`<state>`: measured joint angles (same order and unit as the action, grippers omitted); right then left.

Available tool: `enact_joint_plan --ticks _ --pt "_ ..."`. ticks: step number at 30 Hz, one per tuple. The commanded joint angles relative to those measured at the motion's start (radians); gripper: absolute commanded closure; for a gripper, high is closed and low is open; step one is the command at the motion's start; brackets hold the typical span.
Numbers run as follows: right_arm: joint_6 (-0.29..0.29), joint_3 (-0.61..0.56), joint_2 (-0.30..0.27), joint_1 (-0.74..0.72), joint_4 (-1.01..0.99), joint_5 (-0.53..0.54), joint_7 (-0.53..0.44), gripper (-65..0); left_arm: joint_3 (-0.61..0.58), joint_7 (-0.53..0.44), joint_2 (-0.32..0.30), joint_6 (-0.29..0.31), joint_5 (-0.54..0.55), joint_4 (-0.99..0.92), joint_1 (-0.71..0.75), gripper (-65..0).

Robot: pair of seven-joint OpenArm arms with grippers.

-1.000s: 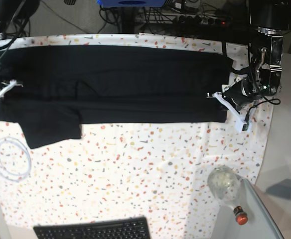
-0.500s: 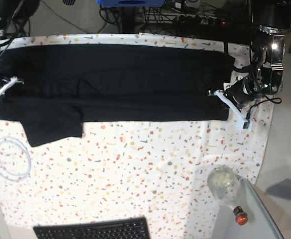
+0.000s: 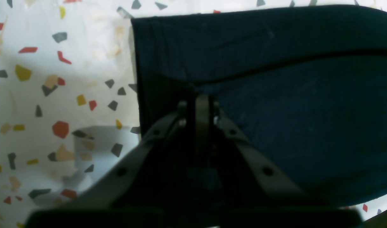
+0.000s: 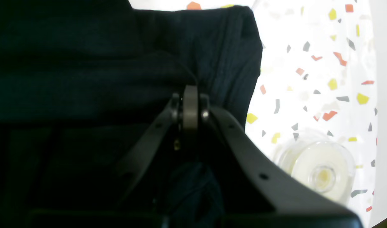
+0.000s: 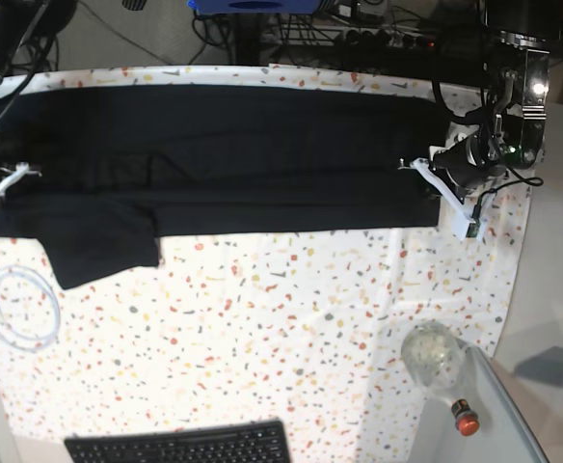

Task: Layout the t-shirt on the table in an organized manner, then fold the t-shirt properly
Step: 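Fold the hem with both grippers over toward the collar edge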

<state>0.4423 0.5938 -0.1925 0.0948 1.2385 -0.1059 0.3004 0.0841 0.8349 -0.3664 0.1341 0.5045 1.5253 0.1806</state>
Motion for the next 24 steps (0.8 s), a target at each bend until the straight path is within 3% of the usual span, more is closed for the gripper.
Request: enact_joint_plan --ticks 1,7,11,12,13,15,18,21,24 --pt "-0.010 0.005 -0.014 -0.010 0.013 0.002 -0.017 0.0 0.006 -0.012 -0.015 -0.003 -0.002 0.014 -0.008 0.0" --pt "-0.010 0.012 -0.009 -0.008 0.013 0.002 -0.014 0.0 0.004 -0.010 -0.016 -0.003 -0.002 0.014 -0.008 0.0" --pt "-0.010 0.013 -0.009 -0.008 0.016 0.004 0.023 0.0 0.012 0.079 -0.035 -0.003 -0.002 0.019 -0.017 0.0" --pt "-0.010 0.013 -0.009 -0.008 0.022 0.004 0.039 -6.5 0.015 0.094 -0.035 -0.003 -0.002 0.022 -0.019 0.0" --pt "-0.010 0.013 -0.009 -0.007 0.024 0.005 0.059 -14.1 0.015 0.105 -0.035 -0.003 -0.002 0.025 -0.019 -3.6" --pt "-0.010 0.013 -0.009 -0.007 0.030 0.005 0.075 -22.8 0.016 0.108 -0.039 -0.003 -0.002 0.025 -0.019 -15.1" --pt "-0.010 0.025 0.014 0.009 0.056 0.005 0.069 -20.0 0.016 0.105 -0.049 -0.004 -0.002 0.025 -0.011 -29.1" --pt "-0.010 0.105 0.054 0.004 0.102 0.005 0.069 -16.4 0.018 0.103 -0.049 -0.004 0.004 0.025 -0.013 -36.7" --pt "-0.010 0.162 0.093 -0.011 0.183 0.005 0.069 -16.1 0.041 0.103 -0.047 -0.004 0.006 0.036 -0.017 -40.3"
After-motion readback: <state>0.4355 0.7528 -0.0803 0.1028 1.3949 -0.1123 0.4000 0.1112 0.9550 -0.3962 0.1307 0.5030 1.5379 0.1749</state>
